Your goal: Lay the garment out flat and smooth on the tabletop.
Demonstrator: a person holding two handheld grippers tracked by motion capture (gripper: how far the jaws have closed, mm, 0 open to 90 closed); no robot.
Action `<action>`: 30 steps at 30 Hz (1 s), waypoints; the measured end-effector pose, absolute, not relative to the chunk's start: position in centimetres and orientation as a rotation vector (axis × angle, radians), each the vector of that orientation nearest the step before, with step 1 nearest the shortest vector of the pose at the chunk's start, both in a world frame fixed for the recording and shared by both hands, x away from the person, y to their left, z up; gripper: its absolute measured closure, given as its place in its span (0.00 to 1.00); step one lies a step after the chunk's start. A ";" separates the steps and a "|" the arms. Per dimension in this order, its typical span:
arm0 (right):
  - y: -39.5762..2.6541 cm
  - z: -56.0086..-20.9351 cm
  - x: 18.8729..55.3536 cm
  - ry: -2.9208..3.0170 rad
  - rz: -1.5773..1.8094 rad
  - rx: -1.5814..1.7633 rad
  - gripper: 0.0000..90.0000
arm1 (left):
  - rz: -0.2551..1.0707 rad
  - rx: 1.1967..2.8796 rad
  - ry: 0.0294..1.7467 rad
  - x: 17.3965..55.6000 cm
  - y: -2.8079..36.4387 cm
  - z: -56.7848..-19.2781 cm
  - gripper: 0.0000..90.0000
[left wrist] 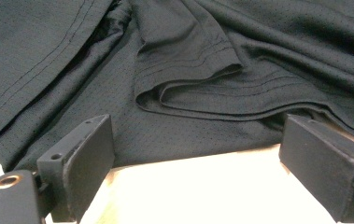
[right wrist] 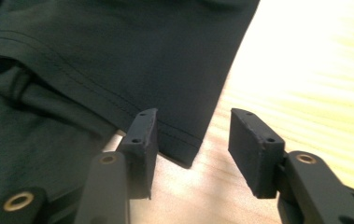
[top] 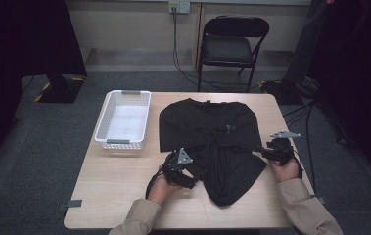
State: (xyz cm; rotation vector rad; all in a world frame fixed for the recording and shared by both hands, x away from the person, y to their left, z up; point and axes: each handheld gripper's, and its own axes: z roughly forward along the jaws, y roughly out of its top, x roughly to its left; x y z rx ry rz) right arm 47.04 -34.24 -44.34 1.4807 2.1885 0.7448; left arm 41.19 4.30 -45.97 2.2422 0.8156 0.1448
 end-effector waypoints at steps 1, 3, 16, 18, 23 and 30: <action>-34.2 -44.4 47.1 2.178 0.734 1.487 0.59 | 0.145 2.242 0.816 41.2 4.3 -46.0 0.11; -34.1 -44.7 47.0 2.175 0.742 1.492 0.62 | 0.148 2.241 0.820 41.2 4.3 -46.0 0.11; -35.6 -44.7 46.9 2.183 0.839 1.543 0.97 | 0.150 2.240 0.825 41.1 4.3 -46.0 0.11; -36.1 -44.5 47.1 2.185 0.824 1.528 0.98 | 0.146 2.238 0.827 41.1 4.3 -46.0 0.11; -38.0 -44.2 47.9 2.185 0.791 1.556 0.98 | 0.144 2.238 0.827 41.1 4.3 -46.0 0.11; -45.0 -42.8 50.9 1.993 0.620 1.710 0.88 | 0.141 2.239 0.826 41.1 4.3 -46.0 0.11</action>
